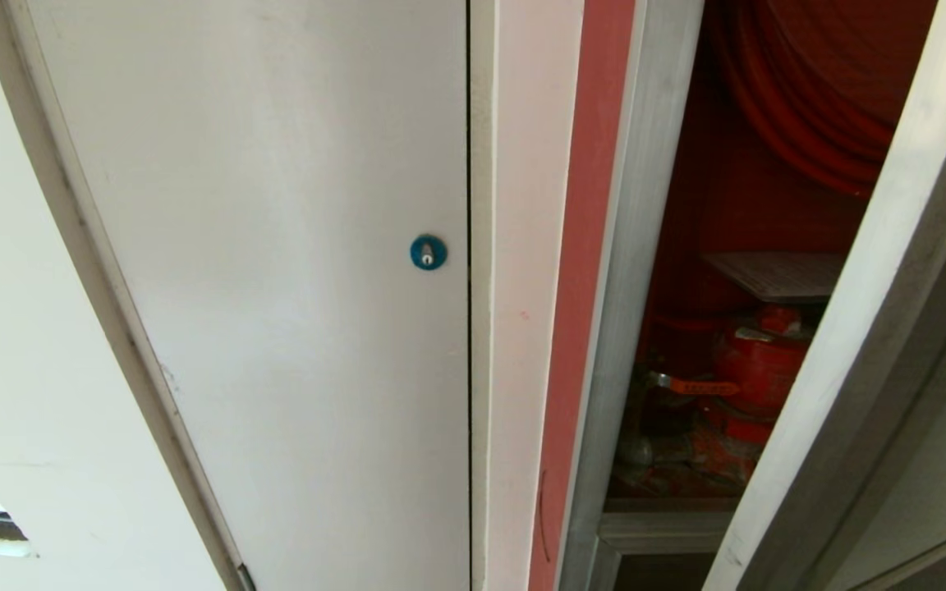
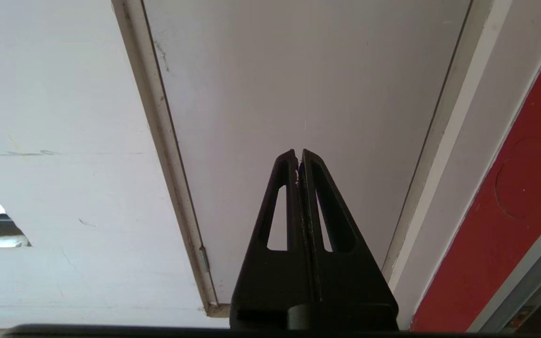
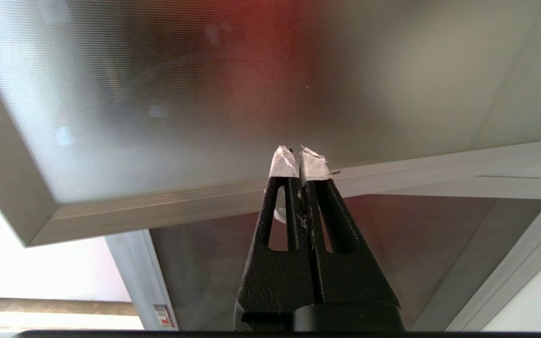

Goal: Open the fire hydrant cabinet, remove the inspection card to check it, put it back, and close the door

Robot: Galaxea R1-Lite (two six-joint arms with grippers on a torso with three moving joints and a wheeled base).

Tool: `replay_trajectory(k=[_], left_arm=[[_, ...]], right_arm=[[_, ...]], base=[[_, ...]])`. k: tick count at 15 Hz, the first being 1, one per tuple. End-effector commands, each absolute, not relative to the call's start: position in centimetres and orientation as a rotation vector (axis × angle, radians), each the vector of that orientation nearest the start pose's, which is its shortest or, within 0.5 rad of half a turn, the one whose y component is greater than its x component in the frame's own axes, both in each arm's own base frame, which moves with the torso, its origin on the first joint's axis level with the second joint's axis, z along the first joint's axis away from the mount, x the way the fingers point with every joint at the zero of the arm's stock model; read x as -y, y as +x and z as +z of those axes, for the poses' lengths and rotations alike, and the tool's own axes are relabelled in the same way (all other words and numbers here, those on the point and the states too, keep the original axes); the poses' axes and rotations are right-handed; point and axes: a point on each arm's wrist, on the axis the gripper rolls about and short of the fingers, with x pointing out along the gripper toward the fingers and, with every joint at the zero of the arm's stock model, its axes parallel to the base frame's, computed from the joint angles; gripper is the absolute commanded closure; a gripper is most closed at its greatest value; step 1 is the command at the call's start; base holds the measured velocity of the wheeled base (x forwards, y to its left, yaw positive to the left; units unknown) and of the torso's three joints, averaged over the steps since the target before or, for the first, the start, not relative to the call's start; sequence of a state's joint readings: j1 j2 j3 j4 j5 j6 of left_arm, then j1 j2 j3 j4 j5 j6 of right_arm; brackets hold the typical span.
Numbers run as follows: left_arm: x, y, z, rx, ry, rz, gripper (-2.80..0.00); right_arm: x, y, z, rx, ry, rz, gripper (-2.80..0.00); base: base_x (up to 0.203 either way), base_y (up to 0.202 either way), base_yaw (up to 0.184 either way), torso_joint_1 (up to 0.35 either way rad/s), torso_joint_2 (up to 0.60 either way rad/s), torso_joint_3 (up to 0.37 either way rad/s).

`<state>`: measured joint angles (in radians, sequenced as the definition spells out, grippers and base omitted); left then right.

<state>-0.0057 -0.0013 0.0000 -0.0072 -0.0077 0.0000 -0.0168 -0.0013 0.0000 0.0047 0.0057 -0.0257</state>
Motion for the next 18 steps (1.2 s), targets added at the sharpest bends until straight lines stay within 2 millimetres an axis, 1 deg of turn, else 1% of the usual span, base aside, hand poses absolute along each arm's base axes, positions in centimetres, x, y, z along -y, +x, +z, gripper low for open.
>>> replay_trajectory(k=[1, 18], left_arm=[[0.00, -2.28, 7.63, 0.008, 0.000, -0.014, 0.00], [0.00, -2.28, 7.63, 0.008, 0.000, -0.014, 0.00]], right_arm=[[-0.05, -2.29, 7.50, -0.003, -0.026, -0.011, 0.00], [-0.05, -2.29, 7.50, -0.003, -0.030, -0.011, 0.00]], base=[[0.000, 0.000, 0.000, 0.000, 0.00, 0.000], [0.000, 0.000, 0.000, 0.000, 0.00, 0.000]])
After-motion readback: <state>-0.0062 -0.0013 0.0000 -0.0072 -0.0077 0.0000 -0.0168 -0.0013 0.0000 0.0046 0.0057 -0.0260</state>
